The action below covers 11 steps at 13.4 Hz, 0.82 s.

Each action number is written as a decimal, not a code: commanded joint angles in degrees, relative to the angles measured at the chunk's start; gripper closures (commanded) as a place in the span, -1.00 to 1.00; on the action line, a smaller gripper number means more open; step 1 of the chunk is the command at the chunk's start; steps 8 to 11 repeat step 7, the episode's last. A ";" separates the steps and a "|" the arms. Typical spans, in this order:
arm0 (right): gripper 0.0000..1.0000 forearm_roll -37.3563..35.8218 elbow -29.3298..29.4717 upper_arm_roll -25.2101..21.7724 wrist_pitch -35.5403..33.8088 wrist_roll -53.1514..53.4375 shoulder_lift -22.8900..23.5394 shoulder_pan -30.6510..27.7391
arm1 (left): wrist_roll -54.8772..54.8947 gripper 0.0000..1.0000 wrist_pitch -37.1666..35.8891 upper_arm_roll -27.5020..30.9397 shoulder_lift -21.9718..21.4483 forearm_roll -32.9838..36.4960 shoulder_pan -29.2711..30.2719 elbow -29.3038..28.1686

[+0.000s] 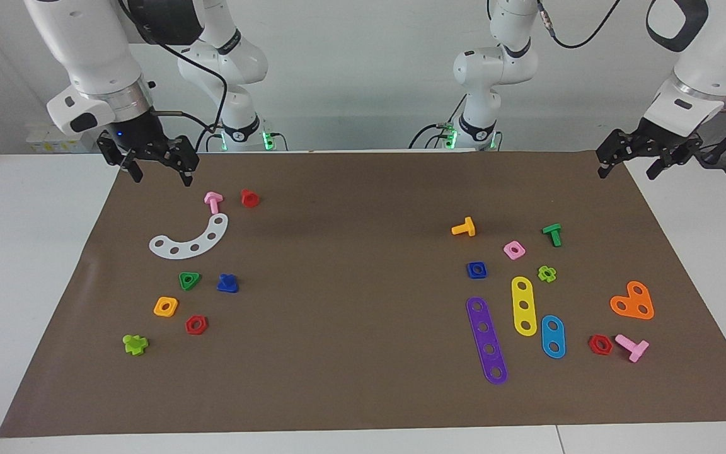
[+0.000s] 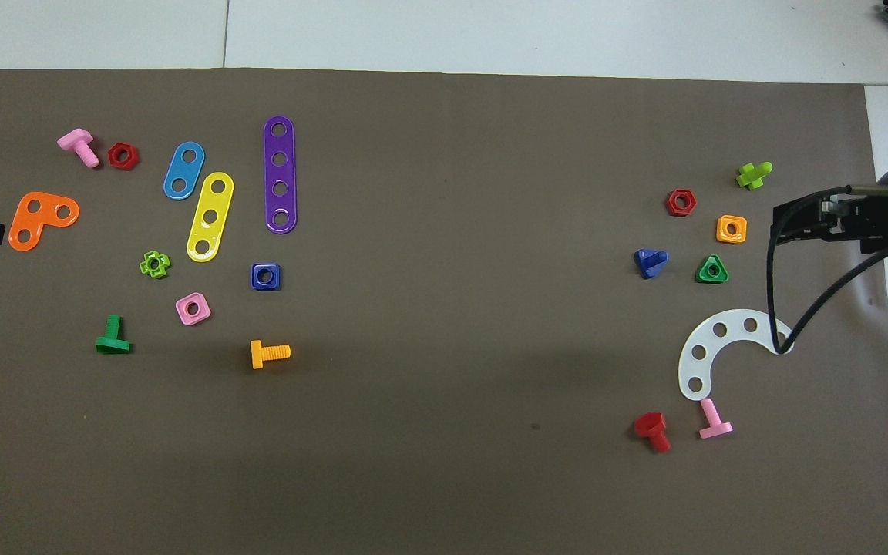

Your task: Unscrew and place screws in storage area

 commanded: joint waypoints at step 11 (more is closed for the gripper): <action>-1.00 1.28 -1.77 0.46 -1.35 -0.81 -1.56 -0.47 | 0.81 -1.00 0.22 0.56 -0.88 0.76 -0.60 -1.09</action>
